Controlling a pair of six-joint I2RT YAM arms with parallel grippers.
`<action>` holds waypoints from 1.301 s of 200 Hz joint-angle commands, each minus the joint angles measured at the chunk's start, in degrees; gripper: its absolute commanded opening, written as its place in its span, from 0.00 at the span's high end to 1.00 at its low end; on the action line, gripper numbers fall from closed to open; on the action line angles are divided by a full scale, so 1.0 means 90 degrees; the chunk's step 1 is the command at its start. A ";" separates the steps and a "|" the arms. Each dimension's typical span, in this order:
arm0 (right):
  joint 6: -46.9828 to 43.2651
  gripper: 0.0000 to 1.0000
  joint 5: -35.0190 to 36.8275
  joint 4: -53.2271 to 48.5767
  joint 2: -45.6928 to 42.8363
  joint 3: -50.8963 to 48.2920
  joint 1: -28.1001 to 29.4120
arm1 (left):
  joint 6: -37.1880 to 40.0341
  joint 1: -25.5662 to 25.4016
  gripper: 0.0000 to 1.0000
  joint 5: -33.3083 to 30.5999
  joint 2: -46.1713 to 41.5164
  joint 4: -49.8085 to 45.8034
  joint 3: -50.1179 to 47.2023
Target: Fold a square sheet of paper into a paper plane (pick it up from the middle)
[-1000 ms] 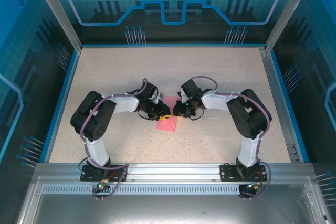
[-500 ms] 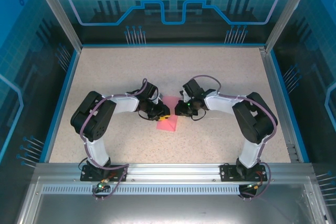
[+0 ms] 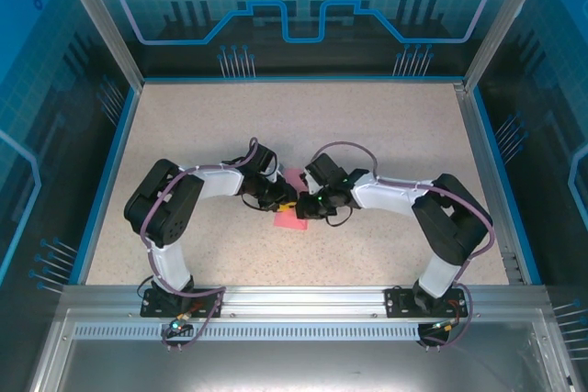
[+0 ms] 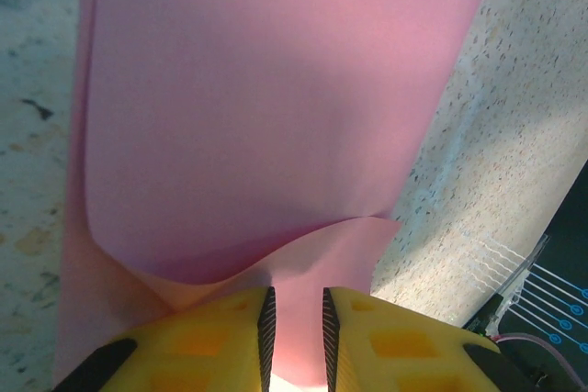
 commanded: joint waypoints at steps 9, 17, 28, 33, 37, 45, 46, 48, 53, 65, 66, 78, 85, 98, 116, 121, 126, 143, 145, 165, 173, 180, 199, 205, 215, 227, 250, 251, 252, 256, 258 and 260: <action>0.0154 0.91 0.0109 -0.0199 0.0208 0.0004 0.0168 | -0.0034 -0.0014 0.76 -0.0196 0.0162 -0.0252 0.0048; 0.0147 0.91 0.0147 -0.0232 0.0265 0.0030 0.0190 | -0.0053 -0.0014 0.76 -0.0195 0.0181 -0.0258 0.0045; 0.0136 0.91 0.0179 -0.0292 0.0333 0.0067 0.0220 | -0.0053 -0.0014 0.76 -0.0206 0.0171 -0.0255 0.0045; 0.0130 0.91 0.0194 -0.0319 0.0359 0.0080 0.0234 | -0.0051 -0.0009 0.76 -0.0200 0.0172 -0.0257 0.0040; 0.0126 0.91 0.0205 -0.0324 0.0379 0.0084 0.0234 | -0.0052 -0.0014 0.76 -0.0203 0.0171 -0.0267 0.0044; 0.0116 0.91 0.0236 -0.0368 0.0405 0.0094 0.0233 | -0.0063 -0.0014 0.76 -0.0200 0.0171 -0.0262 0.0057; 0.0116 0.91 0.0237 -0.0370 0.0413 0.0097 0.0230 | -0.0062 -0.0009 0.76 -0.0199 0.0171 -0.0262 0.0056; 0.0111 0.91 0.0246 -0.0371 0.0414 0.0097 0.0230 | -0.0061 -0.0013 0.76 -0.0205 0.0175 -0.0262 0.0052; 0.0106 0.91 0.0265 -0.0401 0.0434 0.0109 0.0238 | -0.0061 -0.0014 0.76 -0.0203 0.0173 -0.0262 0.0059; 0.0082 0.91 0.0325 -0.0477 0.0460 0.0138 0.0236 | -0.0068 -0.0014 0.76 -0.0201 0.0179 -0.0262 0.0058; 0.0084 0.91 0.0331 -0.0483 0.0465 0.0138 0.0231 | -0.0074 -0.0009 0.76 -0.0199 0.0180 -0.0262 0.0066; 0.0076 0.91 0.0397 -0.0534 0.0481 0.0158 0.0229 | -0.0079 -0.0014 0.76 -0.0212 0.0180 -0.0272 0.0067; 0.0076 0.91 0.0430 -0.0554 0.0480 0.0163 0.0230 | -0.0079 -0.0014 0.76 -0.0222 0.0186 -0.0286 0.0064; 0.0052 0.91 0.0493 -0.0610 0.0480 0.0175 0.0230 | -0.0087 -0.0014 0.76 -0.0247 0.0190 -0.0311 0.0074; 0.0037 0.91 0.0569 -0.0672 0.0473 0.0190 0.0233 | -0.0080 -0.0014 0.76 -0.0251 0.0218 -0.0351 0.0104; 0.0037 0.91 0.0578 -0.0684 0.0474 0.0192 0.0237 | -0.0090 -0.0014 0.76 -0.0252 0.0221 -0.0350 0.0112; 0.0029 0.91 0.0580 -0.0684 0.0478 0.0197 0.0228 | -0.0090 -0.0012 0.76 -0.0251 0.0229 -0.0350 0.0113; 0.0013 0.91 0.0561 -0.0703 0.0507 0.0193 0.0229 | -0.0109 -0.0014 0.76 -0.0257 0.0251 -0.0350 0.0113; 0.0009 0.91 0.0561 -0.0699 0.0508 0.0189 0.0235 | -0.0102 -0.0014 0.76 -0.0256 0.0249 -0.0350 0.0111; -0.0007 0.91 0.0481 -0.0689 0.0546 0.0198 0.0232 | -0.0100 -0.0007 0.76 -0.0257 0.0259 -0.0354 0.0104; -0.0002 0.91 0.0448 -0.0684 0.0550 0.0197 0.0236 | -0.0103 -0.0012 0.76 -0.0263 0.0259 -0.0350 0.0103; -0.0018 0.91 0.0409 -0.0680 0.0556 0.0196 0.0235 | -0.0103 -0.0013 0.76 -0.0257 0.0259 -0.0355 0.0104; -0.0015 0.90 0.0287 -0.0620 0.0501 0.0232 0.0236 | -0.0094 -0.0014 0.76 -0.0250 0.0244 -0.0350 0.0094; -0.0012 0.90 0.0238 -0.0581 0.0459 0.0242 0.0229 | -0.0091 -0.0014 0.76 -0.0249 0.0239 -0.0355 0.0084; -0.0012 0.90 0.0217 -0.0547 0.0399 0.0282 0.0226 | -0.0090 -0.0014 0.76 -0.0252 0.0230 -0.0351 0.0075; -0.0021 0.90 0.0219 -0.0546 0.0348 0.0334 0.0218 | -0.0096 -0.0012 0.76 -0.0247 0.0230 -0.0351 0.0074; -0.0024 0.90 0.0223 -0.0518 0.0366 0.0358 0.0207 | -0.0090 -0.0014 0.76 -0.0250 0.0229 -0.0350 0.0064; -0.0022 0.90 0.0221 -0.0518 0.0369 0.0356 0.0207 | -0.0090 -0.0014 0.76 -0.0249 0.0234 -0.0355 0.0064; -0.0022 0.90 0.0225 -0.0518 0.0375 0.0355 0.0207 | -0.0095 -0.0014 0.76 -0.0252 0.0232 -0.0352 0.0064; -0.0029 0.90 0.0231 -0.0518 0.0395 0.0356 0.0203 | -0.0092 -0.0014 0.76 -0.0256 0.0237 -0.0350 0.0061; -0.0023 0.90 0.0237 -0.0518 0.0402 0.0361 0.0204 | -0.0095 -0.0012 0.76 -0.0256 0.0231 -0.0350 0.0063; -0.0022 0.90 0.0241 -0.0513 0.0411 0.0351 0.0202 | -0.0087 -0.0014 0.76 -0.0252 0.0230 -0.0350 0.0064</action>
